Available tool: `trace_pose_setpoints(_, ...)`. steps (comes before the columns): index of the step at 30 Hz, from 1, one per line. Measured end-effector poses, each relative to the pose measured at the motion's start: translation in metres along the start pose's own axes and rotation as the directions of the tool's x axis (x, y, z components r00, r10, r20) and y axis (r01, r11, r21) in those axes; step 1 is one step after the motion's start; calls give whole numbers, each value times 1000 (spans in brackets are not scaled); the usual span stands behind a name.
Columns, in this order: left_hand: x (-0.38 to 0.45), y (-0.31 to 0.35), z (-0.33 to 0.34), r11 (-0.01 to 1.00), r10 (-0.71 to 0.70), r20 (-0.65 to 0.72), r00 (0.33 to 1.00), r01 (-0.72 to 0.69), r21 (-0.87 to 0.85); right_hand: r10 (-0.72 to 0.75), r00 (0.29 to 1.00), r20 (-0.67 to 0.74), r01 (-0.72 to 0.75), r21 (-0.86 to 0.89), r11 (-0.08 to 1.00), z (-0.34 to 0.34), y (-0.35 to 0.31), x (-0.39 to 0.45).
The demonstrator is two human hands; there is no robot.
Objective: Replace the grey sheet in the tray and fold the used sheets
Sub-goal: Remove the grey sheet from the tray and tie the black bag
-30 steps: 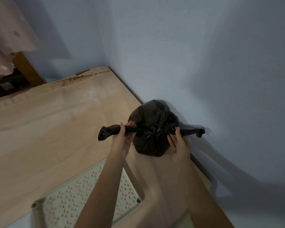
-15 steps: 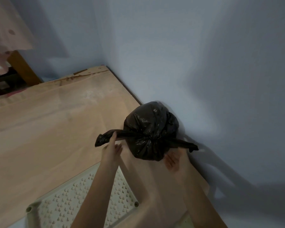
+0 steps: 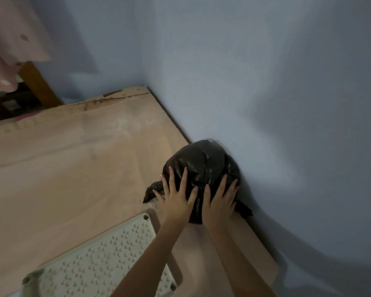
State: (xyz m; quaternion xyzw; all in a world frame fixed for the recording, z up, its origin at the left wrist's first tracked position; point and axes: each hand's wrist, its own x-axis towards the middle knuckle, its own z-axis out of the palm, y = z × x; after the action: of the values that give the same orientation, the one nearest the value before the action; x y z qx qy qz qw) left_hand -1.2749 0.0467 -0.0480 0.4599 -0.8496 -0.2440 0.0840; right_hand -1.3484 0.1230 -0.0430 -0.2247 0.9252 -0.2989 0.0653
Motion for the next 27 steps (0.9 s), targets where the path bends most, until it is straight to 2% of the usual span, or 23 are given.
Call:
trace_pose_setpoints(3, 7, -8, 14, 999, -27, 16, 1000, 28, -20, -13, 1000, 14, 13, 15, 1000, 16, 8, 3)
trace_pose_setpoints(8, 11, -19, 25, 999, -36, -64, 997, 37, 10, -91, 996, -3, 91, 74, 993, 31, 10, 5)
trace_pose_setpoints(11, 14, -22, 26, 996, -67, -108, 992, 61, -65, -105, 994, 3, 104, 157, 982, 42, 0, 10)
trace_pose_setpoints(17, 37, -31, 11, 961, -128, -210, 969, 69, -268, -227, 974, 21, 219, 184, 958, 64, -24, 32)
trace_pose_setpoints(24, 85, -39, 0, 956, -145, -222, 964, 78, -282, -281, 958, 56, 271, 140, 952, 85, -49, 78)
trace_pose_setpoints(27, 103, -40, 0, 967, -160, -187, 969, 116, -226, -268, 962, 53, 266, 41, 963, 87, -53, 89)
